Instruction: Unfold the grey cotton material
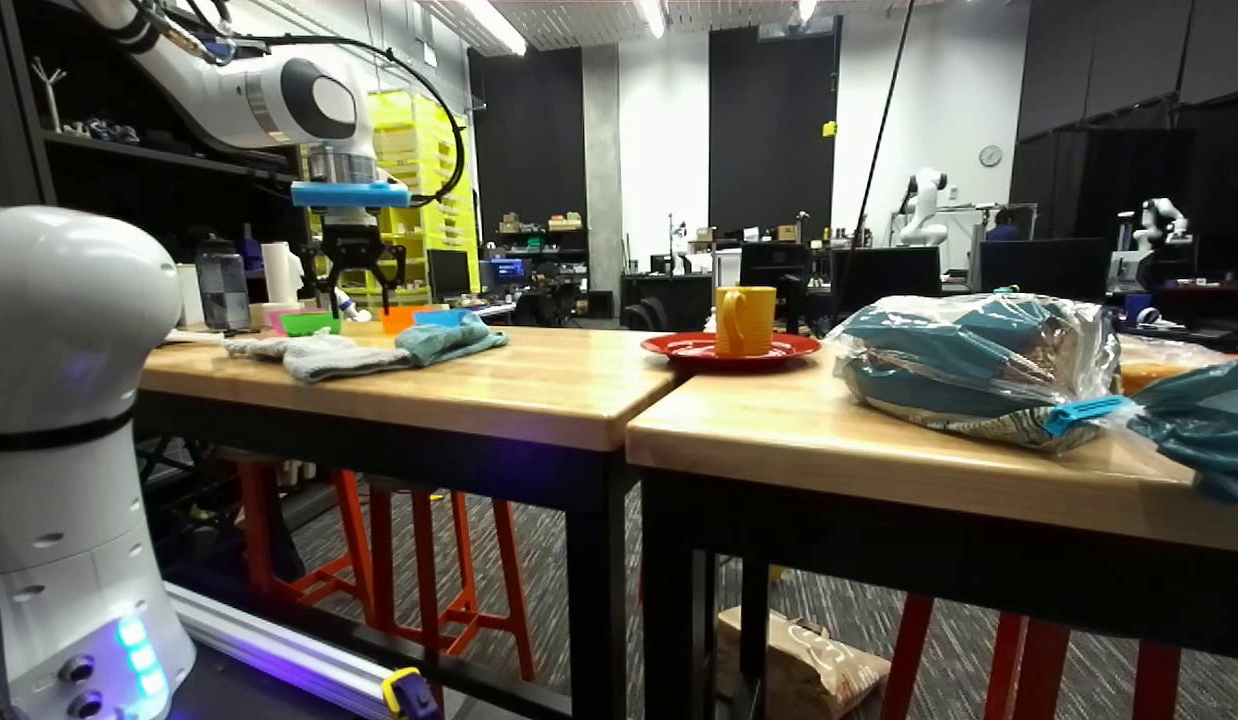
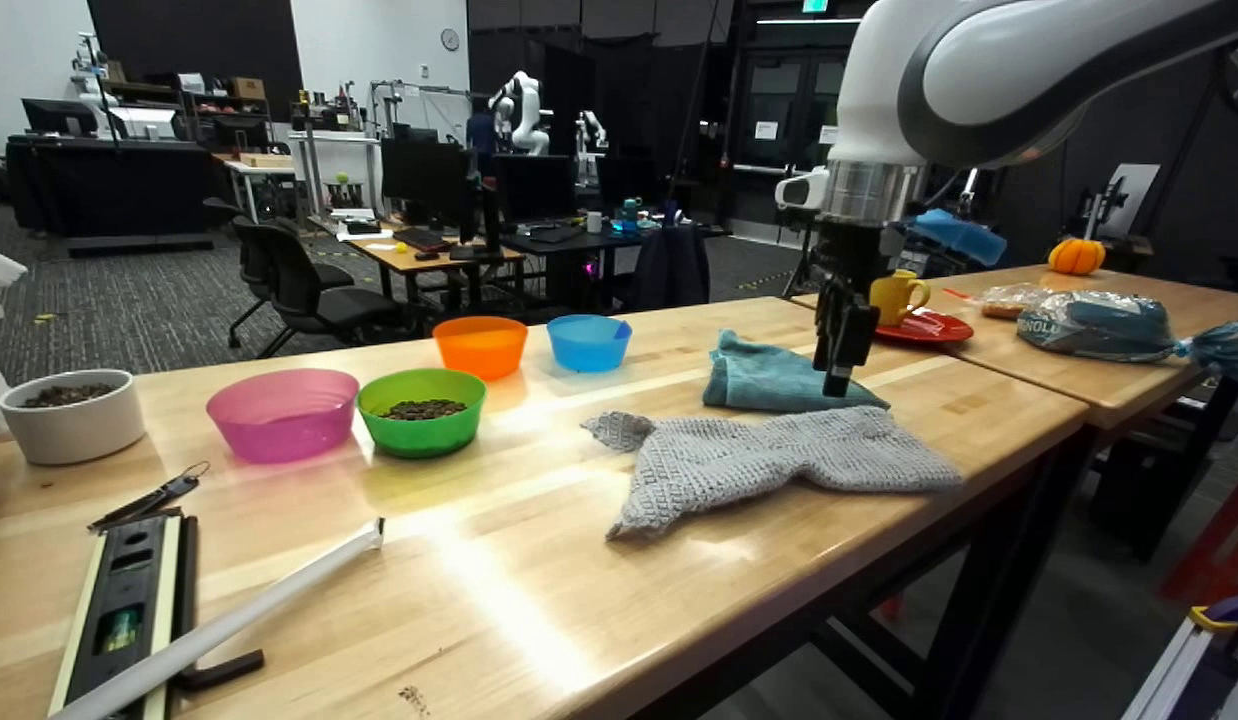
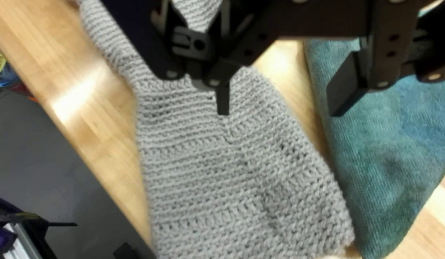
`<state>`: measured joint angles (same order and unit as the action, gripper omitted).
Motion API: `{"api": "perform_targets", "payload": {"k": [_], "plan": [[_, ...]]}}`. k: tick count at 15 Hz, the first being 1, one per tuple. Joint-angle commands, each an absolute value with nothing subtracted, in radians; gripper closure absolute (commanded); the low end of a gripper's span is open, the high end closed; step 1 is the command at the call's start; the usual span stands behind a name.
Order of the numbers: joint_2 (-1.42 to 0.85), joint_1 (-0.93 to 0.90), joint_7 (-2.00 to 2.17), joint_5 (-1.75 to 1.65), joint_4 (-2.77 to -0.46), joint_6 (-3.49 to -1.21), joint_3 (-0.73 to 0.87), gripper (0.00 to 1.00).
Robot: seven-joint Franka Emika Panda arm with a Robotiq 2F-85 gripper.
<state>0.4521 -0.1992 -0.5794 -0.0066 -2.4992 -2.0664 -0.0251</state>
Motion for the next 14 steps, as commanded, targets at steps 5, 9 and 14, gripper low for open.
{"api": "perform_targets", "payload": {"k": [5, 9, 14], "plan": [[0.367, -0.246, -0.590, -0.008, -2.417, -2.186, -0.048, 0.83], [0.293, -0.252, -0.596, 0.001, -2.366, -2.235, -0.054, 1.00], [0.199, -0.254, -0.592, 0.026, -2.306, -2.261, -0.075, 1.00]]}}
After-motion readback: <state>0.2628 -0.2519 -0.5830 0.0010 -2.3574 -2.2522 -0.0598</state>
